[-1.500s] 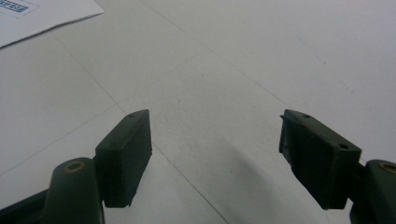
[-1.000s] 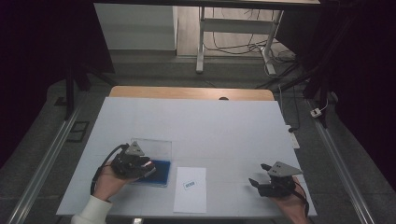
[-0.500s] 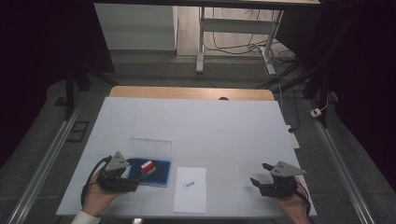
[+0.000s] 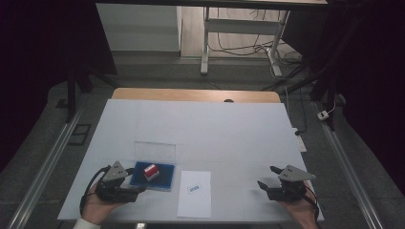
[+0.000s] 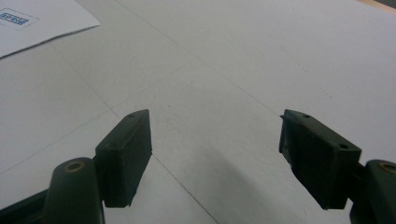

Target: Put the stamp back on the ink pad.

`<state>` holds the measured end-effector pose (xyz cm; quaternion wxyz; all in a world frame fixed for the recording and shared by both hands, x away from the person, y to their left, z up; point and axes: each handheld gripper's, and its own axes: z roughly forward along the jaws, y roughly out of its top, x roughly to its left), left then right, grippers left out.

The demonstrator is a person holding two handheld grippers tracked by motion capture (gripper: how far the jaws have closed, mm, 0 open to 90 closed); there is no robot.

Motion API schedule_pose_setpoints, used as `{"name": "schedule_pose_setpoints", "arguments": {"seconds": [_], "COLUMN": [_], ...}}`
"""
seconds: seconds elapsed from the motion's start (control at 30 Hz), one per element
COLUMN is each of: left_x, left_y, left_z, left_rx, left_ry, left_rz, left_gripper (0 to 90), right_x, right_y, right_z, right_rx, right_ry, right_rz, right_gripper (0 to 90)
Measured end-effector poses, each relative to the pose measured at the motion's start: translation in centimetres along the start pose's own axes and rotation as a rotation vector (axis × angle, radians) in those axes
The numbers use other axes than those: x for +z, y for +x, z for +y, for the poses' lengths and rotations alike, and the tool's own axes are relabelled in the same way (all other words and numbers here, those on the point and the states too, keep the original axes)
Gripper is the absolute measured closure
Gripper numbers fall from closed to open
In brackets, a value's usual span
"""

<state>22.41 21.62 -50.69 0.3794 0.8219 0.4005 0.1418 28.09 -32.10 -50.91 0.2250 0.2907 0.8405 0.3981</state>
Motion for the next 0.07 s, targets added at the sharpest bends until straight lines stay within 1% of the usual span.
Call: {"name": "schedule_pose_setpoints", "arguments": {"seconds": [0.07], "left_x": [-0.03], "left_y": [0.01], "left_z": [0.00], "left_rx": [0.002], "left_ry": [-0.001], "left_rz": [0.001], "left_gripper": [23.9], "right_x": [-0.05], "right_y": [0.07], "right_z": [0.05], "right_rx": [-0.002], "right_ry": [-0.003], "right_rz": [0.004], "right_gripper": [24.9]}}
